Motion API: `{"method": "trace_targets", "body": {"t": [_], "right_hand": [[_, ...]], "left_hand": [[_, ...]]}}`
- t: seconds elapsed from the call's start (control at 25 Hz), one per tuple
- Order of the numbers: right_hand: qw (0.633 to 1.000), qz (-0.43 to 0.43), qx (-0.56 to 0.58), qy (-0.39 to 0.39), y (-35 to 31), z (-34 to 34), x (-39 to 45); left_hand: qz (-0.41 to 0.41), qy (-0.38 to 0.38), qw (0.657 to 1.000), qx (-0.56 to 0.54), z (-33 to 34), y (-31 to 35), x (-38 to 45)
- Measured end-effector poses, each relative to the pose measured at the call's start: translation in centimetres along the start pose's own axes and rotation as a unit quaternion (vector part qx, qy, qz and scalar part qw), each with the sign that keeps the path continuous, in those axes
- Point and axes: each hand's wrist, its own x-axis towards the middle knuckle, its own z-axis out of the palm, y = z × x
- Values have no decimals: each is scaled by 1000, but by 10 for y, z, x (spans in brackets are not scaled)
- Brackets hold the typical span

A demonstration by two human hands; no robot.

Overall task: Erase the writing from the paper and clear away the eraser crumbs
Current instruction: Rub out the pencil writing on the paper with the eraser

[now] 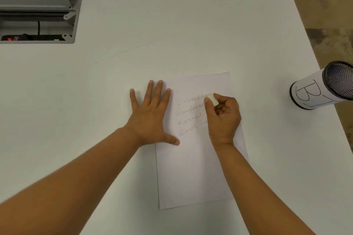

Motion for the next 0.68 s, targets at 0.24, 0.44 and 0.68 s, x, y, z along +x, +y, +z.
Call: {"method": "trace_targets", "body": {"t": [0.24, 0.44, 0.68], "right_hand": [[996, -20, -75, -34, -1, 11, -7], [961, -102, -202, -157, -8, 33, -21], [979, -45, -194, -53, -4, 21, -8]], "left_hand": [[-45, -124, 991, -34, -6, 16, 8], [-92, -178, 980, -11, -16, 24, 12], [-112, -202, 973, -24, -20, 28, 12]]}}
